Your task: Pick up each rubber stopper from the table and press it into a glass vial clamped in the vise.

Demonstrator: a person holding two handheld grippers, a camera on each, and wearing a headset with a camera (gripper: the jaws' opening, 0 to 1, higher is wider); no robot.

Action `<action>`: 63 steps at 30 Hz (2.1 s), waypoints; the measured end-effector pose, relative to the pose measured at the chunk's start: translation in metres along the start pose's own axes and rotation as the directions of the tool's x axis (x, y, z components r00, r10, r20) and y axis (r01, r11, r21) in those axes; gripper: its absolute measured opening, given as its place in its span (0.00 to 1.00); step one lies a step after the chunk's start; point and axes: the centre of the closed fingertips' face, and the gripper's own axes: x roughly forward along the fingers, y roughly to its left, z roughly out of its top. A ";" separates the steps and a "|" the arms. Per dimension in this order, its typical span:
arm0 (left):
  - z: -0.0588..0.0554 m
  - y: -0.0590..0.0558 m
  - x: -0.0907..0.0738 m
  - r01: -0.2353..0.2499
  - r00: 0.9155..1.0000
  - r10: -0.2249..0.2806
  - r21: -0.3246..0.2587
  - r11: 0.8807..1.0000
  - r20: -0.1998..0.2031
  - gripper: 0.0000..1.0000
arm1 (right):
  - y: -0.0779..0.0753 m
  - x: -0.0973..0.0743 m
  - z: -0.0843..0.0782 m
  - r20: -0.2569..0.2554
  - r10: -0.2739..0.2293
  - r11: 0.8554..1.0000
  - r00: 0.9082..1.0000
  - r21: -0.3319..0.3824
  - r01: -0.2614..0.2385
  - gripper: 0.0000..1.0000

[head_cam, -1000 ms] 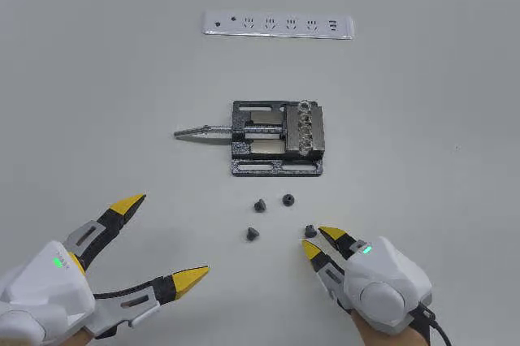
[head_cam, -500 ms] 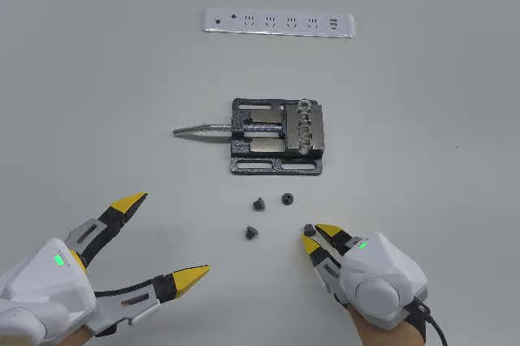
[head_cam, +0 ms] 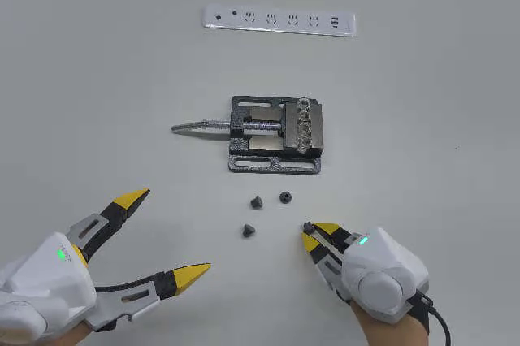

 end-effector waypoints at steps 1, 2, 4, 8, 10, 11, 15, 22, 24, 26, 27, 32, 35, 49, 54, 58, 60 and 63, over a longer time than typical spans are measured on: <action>0.000 0.000 0.000 0.000 1.000 0.000 0.000 1.000 0.001 0.78 | 0.000 0.000 0.000 -0.004 0.006 1.000 1.000 -0.010 -0.007 0.11; 0.000 0.001 0.000 -0.001 1.000 0.001 -0.001 1.000 0.001 0.78 | 0.000 0.000 0.000 -0.007 0.024 1.000 1.000 -0.011 -0.024 0.11; -0.001 0.002 0.000 -0.002 1.000 0.002 -0.001 1.000 0.001 0.78 | -0.002 -0.001 0.002 -0.003 0.028 0.999 1.000 -0.020 -0.028 0.11; -0.001 0.002 -0.001 -0.002 1.000 0.002 -0.002 1.000 0.001 0.78 | -0.003 -0.002 0.005 -0.004 0.051 0.998 0.999 -0.042 -0.051 0.11; 0.000 0.001 0.000 0.000 1.000 0.000 -0.003 1.000 0.002 0.78 | -0.001 -0.003 0.006 -0.012 0.072 0.996 0.997 -0.052 -0.073 0.11; 0.001 0.001 0.000 0.002 1.000 -0.002 -0.003 1.000 0.001 0.78 | 0.000 -0.002 0.007 -0.014 0.084 0.995 0.996 -0.056 -0.085 0.11; 0.000 0.001 0.001 0.005 1.000 -0.005 -0.001 1.000 0.003 0.78 | 0.002 -0.002 0.008 -0.044 0.115 0.990 0.992 -0.078 -0.118 0.11; 0.002 0.000 0.004 0.006 1.000 -0.006 0.000 1.000 0.003 0.77 | 0.002 -0.007 0.009 -0.117 0.171 0.984 0.978 -0.025 -0.175 0.11; 0.003 -0.001 0.005 0.006 1.000 -0.006 0.000 1.000 0.003 0.77 | 0.002 -0.008 0.010 -0.134 0.180 0.983 0.974 -0.015 -0.184 0.11; 0.003 -0.001 0.005 0.005 1.000 -0.005 -0.001 1.000 0.004 0.77 | 0.003 -0.010 0.008 -0.169 0.196 0.980 0.966 0.000 -0.199 0.11; 0.004 -0.001 0.005 0.005 1.000 -0.005 -0.001 1.000 0.005 0.77 | 0.003 -0.010 0.009 -0.171 0.203 0.979 0.964 0.006 -0.205 0.11; 0.005 -0.001 0.006 0.004 1.000 -0.004 0.000 1.000 0.007 0.77 | 0.005 -0.011 0.004 -0.227 0.233 0.972 0.946 0.031 -0.232 0.11; 0.005 0.000 0.006 0.004 1.000 -0.004 -0.002 1.000 0.008 0.77 | 0.007 -0.012 0.002 -0.251 0.250 0.968 0.935 0.046 -0.246 0.11; 0.003 0.002 0.009 0.001 1.000 -0.001 -0.003 1.000 0.013 0.77 | -0.001 -0.011 0.001 -0.320 0.285 0.958 0.904 0.114 -0.262 0.11; 0.003 0.004 0.009 -0.005 1.000 0.005 -0.006 1.000 0.013 0.77 | -0.005 -0.008 -0.002 -0.360 0.299 0.953 0.884 0.158 -0.259 0.10; 0.004 0.005 0.010 -0.008 1.000 0.008 -0.011 1.000 0.014 0.77 | -0.006 -0.006 -0.006 -0.404 0.319 0.946 0.857 0.191 -0.262 0.10; 0.004 0.006 0.010 -0.010 1.000 0.011 -0.013 1.000 0.015 0.77 | -0.007 -0.005 -0.008 -0.421 0.324 0.944 0.847 0.201 -0.261 0.10; 0.004 0.008 0.009 -0.014 1.000 0.014 -0.014 1.000 0.015 0.77 | -0.009 -0.003 -0.009 -0.442 0.331 0.941 0.834 0.218 -0.258 0.10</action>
